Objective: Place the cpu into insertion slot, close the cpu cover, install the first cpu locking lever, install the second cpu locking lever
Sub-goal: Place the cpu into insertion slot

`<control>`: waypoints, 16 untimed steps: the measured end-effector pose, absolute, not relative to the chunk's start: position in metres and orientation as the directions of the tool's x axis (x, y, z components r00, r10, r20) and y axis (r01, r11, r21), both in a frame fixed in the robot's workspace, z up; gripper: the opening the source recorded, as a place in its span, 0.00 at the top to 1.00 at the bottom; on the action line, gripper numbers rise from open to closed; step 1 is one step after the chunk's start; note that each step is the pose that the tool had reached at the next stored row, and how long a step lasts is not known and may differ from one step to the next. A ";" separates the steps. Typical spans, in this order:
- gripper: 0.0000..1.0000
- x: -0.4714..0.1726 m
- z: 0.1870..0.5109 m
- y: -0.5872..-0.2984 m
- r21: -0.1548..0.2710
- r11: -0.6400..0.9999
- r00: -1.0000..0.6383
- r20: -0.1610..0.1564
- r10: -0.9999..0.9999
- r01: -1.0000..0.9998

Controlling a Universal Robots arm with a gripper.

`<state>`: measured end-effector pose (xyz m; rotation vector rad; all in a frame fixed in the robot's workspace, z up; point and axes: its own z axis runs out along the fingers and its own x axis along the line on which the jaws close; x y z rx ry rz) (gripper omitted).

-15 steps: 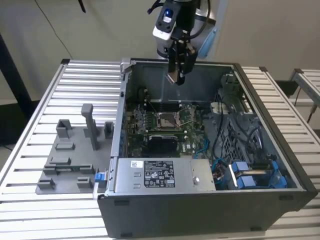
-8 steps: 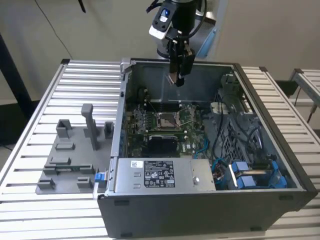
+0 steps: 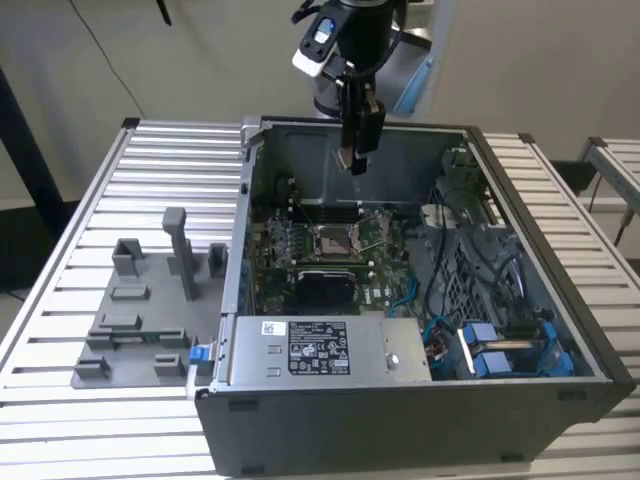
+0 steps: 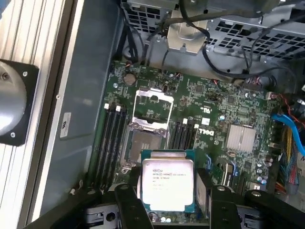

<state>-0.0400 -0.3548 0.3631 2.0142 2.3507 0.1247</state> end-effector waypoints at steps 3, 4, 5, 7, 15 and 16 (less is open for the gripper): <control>0.45 -0.040 0.363 -0.355 0.089 0.111 -0.113 0.019 0.993 0.990; 0.45 -0.040 0.362 -0.354 0.089 0.105 -0.107 0.019 0.994 0.990; 0.45 -0.040 0.362 -0.354 0.089 0.100 -0.102 0.019 0.995 0.991; 0.45 -0.040 0.362 -0.354 0.089 0.081 -0.083 0.019 0.996 0.993; 0.45 -0.040 0.360 -0.354 0.089 -0.041 0.039 0.025 0.999 0.995; 0.45 -0.040 0.360 -0.354 0.089 -0.049 0.046 0.034 0.998 0.995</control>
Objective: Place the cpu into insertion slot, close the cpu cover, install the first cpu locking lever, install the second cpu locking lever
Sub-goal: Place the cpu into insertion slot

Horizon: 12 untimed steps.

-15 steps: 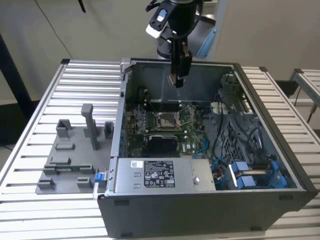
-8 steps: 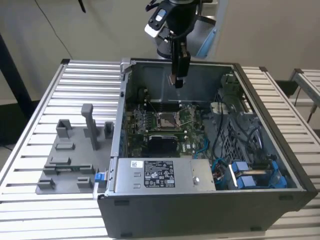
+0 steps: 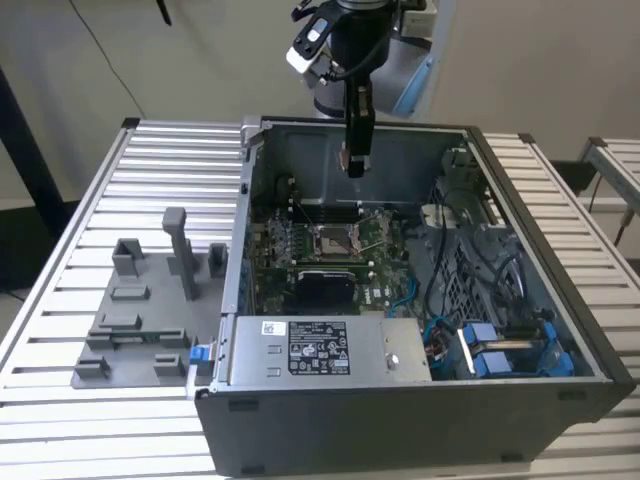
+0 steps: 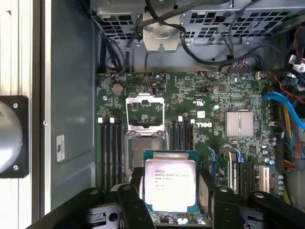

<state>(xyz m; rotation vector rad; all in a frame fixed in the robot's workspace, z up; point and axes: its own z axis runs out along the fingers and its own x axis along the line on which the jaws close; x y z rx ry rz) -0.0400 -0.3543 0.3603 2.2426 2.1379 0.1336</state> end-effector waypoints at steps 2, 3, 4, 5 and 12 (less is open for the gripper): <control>0.45 -0.040 0.360 -0.354 0.087 -0.057 0.052 0.066 0.997 0.995; 0.45 -0.040 0.360 -0.354 0.086 -0.060 0.053 0.084 0.995 0.994; 0.45 -0.040 0.360 -0.354 0.085 -0.062 0.054 0.092 0.994 0.994; 0.45 -0.040 0.359 -0.354 0.078 -0.062 0.055 0.092 0.994 0.995; 0.45 -0.037 0.355 -0.354 0.026 -0.062 0.059 0.086 0.995 0.998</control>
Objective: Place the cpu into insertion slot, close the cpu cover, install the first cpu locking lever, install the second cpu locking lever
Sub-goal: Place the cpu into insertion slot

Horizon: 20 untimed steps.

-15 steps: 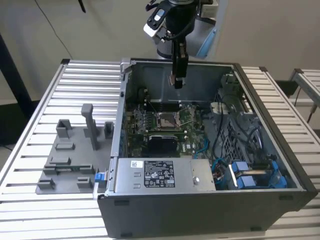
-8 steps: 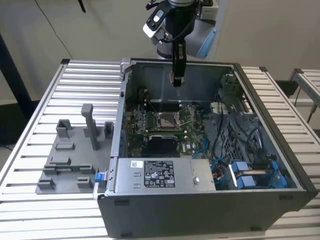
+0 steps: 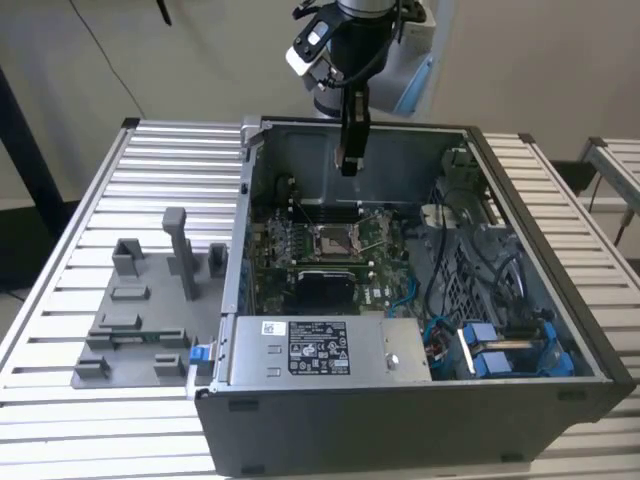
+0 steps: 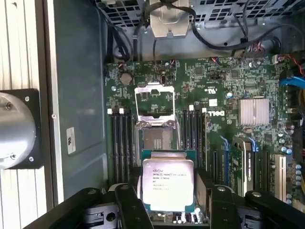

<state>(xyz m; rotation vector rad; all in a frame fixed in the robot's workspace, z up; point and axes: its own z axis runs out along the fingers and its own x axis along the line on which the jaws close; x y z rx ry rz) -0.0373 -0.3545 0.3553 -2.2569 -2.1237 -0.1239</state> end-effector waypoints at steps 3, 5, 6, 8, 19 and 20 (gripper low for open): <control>0.45 -0.037 0.353 -0.354 0.023 -0.062 0.060 0.073 0.996 0.998; 0.45 -0.037 0.352 -0.354 0.022 -0.061 0.060 0.065 0.996 0.998; 0.45 -0.037 0.351 -0.354 0.022 -0.061 0.060 0.062 0.996 0.998; 0.45 -0.037 0.348 -0.354 0.022 -0.061 0.060 0.058 0.997 0.998; 0.45 -0.037 0.344 -0.354 0.022 -0.061 0.060 0.057 0.997 0.998; 0.45 -0.037 0.344 -0.354 0.022 -0.061 0.060 0.057 0.997 0.998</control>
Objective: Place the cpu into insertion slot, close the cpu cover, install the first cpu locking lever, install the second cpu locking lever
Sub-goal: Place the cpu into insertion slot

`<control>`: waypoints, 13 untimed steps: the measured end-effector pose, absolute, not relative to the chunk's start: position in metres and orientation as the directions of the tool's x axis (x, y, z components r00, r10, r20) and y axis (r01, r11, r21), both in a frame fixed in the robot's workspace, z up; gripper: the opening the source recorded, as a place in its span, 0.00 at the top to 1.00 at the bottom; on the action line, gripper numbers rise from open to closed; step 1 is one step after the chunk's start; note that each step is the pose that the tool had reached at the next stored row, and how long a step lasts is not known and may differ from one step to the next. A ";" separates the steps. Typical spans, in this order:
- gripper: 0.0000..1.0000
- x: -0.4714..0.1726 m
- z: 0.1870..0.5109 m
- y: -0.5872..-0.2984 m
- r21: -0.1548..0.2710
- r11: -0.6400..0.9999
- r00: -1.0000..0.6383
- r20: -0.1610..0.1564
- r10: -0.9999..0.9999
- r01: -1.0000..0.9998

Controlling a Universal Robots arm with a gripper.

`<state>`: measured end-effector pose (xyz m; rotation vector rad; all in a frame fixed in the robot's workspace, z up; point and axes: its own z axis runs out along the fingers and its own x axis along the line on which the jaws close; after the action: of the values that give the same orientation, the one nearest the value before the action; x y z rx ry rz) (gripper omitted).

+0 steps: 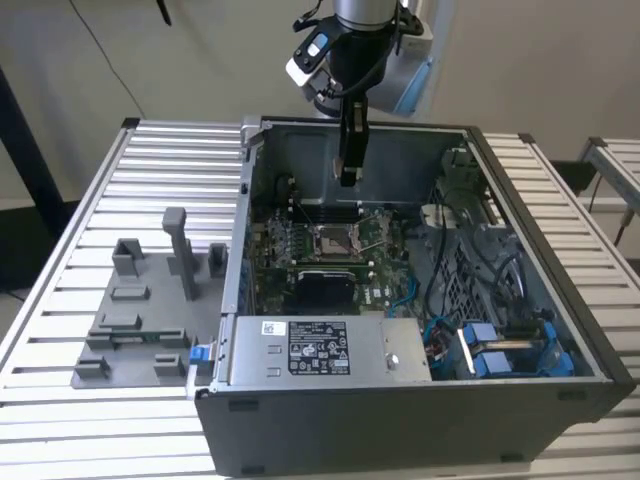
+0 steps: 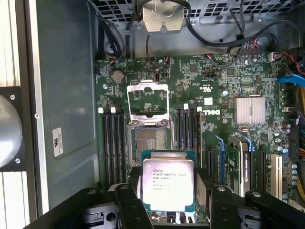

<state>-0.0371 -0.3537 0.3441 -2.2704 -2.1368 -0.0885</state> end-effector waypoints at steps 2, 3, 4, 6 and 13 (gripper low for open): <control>0.45 -0.037 0.344 -0.354 0.022 -0.061 0.060 0.057 0.997 0.998; 0.45 -0.037 0.344 -0.354 0.022 -0.061 0.060 0.057 0.997 0.998; 0.45 -0.037 0.344 -0.354 0.022 -0.061 0.060 0.057 0.997 0.998; 0.45 -0.037 0.344 -0.354 0.022 -0.061 0.060 0.057 0.997 0.998; 0.45 -0.037 0.338 -0.353 0.023 -0.062 0.061 0.057 0.997 0.998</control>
<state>-0.0371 -0.3532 0.3379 -2.2716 -2.1359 -0.0888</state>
